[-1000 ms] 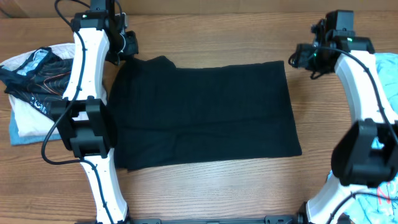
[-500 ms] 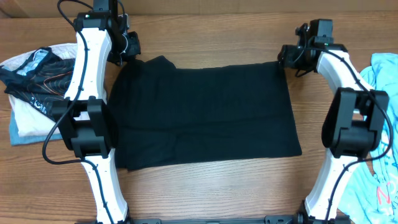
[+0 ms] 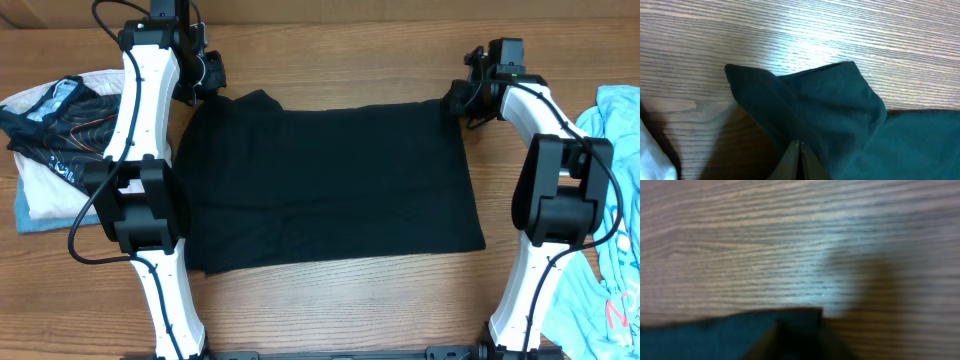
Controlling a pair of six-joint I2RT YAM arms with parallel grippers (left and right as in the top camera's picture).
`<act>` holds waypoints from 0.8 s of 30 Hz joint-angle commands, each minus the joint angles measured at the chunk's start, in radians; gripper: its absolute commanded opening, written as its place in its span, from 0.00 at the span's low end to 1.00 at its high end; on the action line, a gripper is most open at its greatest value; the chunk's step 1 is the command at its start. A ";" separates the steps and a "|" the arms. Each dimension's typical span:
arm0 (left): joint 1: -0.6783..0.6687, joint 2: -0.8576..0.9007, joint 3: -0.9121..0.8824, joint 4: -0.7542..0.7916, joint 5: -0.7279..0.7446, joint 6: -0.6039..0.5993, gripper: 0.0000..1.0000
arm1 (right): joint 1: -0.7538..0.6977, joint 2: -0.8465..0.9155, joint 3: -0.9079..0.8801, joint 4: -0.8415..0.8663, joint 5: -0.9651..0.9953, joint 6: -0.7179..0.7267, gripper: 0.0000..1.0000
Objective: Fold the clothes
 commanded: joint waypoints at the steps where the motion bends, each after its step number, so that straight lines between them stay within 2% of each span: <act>1: -0.003 -0.029 0.021 0.000 -0.008 -0.018 0.04 | 0.010 0.017 0.014 0.002 -0.009 0.011 0.13; 3: -0.003 -0.029 0.021 -0.003 -0.010 -0.018 0.04 | 0.010 0.017 0.014 -0.002 0.024 0.029 0.04; 10: -0.002 -0.029 0.021 -0.058 -0.121 -0.017 0.04 | 0.006 -0.008 0.045 -0.069 0.181 0.102 0.04; 14: -0.001 -0.029 0.021 -0.084 -0.135 -0.017 0.04 | 0.006 -0.054 0.080 -0.131 0.265 0.124 0.04; 24: 0.003 -0.077 0.021 -0.179 -0.135 -0.021 0.04 | 0.006 -0.201 0.095 -0.318 0.290 0.128 0.04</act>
